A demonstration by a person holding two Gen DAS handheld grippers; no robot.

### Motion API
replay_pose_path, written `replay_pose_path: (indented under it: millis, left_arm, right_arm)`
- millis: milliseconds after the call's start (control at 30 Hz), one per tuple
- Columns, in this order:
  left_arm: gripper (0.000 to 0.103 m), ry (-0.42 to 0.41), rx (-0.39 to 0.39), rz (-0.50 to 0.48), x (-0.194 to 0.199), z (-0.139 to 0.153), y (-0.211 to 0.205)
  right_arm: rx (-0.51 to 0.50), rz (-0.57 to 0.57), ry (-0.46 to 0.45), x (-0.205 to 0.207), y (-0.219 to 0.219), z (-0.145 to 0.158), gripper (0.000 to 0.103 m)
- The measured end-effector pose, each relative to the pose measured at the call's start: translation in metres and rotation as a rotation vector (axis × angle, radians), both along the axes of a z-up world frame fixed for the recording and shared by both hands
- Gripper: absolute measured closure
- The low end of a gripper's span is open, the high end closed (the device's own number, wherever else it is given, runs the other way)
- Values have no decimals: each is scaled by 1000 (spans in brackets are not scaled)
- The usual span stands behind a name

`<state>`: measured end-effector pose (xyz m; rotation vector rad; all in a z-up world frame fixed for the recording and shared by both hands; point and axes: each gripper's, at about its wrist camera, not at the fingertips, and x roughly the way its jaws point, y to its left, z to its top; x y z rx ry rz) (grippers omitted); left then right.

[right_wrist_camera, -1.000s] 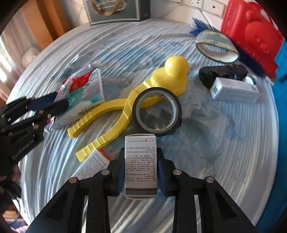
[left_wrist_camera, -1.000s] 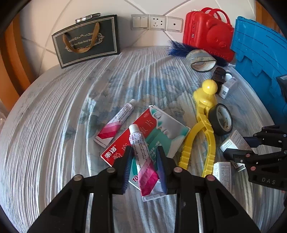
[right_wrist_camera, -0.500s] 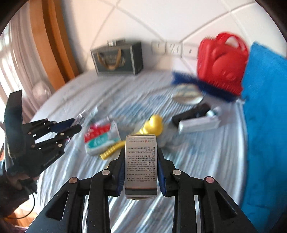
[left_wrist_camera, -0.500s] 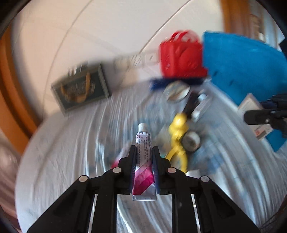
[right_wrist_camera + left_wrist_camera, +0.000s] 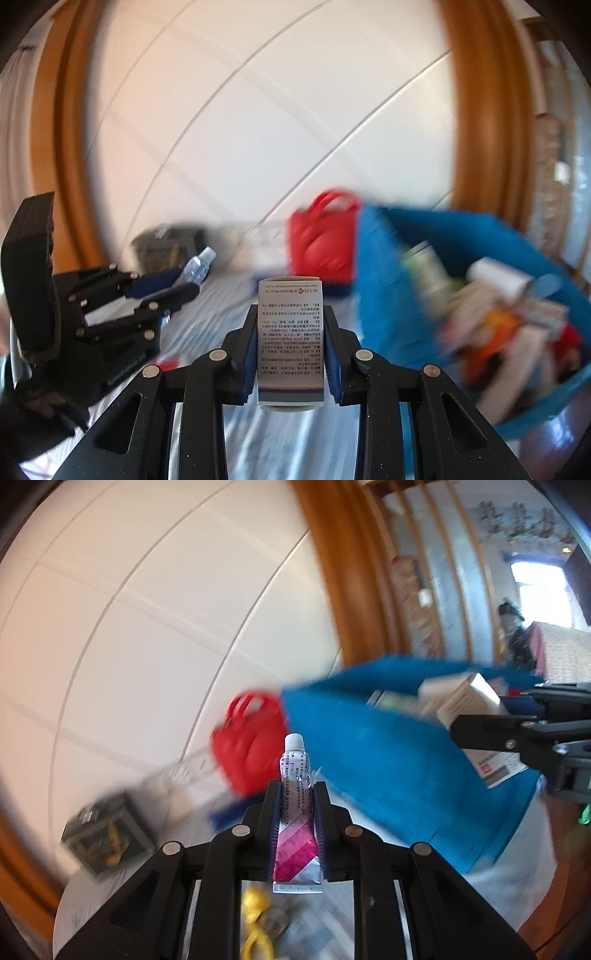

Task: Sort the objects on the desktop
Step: 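Carry the tube and small box over the blue crate, then open both tools to drop the tube and box into the crate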

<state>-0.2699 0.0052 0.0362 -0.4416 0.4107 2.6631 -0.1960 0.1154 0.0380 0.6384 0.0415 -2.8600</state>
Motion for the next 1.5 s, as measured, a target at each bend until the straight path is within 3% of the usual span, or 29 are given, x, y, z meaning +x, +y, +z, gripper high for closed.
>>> replay_pose_path:
  millis: [167,400,600,833,867,933,967,1000,1067,1500]
  left_arm:
    - [86,67,40,-80,-2,46,83]
    - [86,93,61,-102,-21,75,177]
    - [86,89,41,-70,-39,86,228]
    - [86,79,19,-19,-48,85,257]
    - [81,63,21,-10,-52,86,260]
    - [54,54,31,21,-57,87,262]
    - [27,70,34,56,-56,88,262]
    - [9,105,38,99,-52,90,262]
    - [2,180,49,159,-46,94,259]
    - [2,192,55,221,-31,97,245]
  right_arm:
    - [-37,-110,99,13,75,47,73]
    - [-34,-191,113,-3,170,79,74]
    - [-48,-250,65,-46,239,84,73]
    - [-82,-284,32,-78,286,73,73]
    - [-90,-292,32,-83,290,73,72]
    - [-107,-294,12,-91,298,71,50]
    - [-131,-291,12,-93,303,72,26]
    - [-145,-289,26,-93,306,74,20]
    - [-135,-285,50,-89,305,78,19]
    - [-175,-222,132,-57,295,89,10]
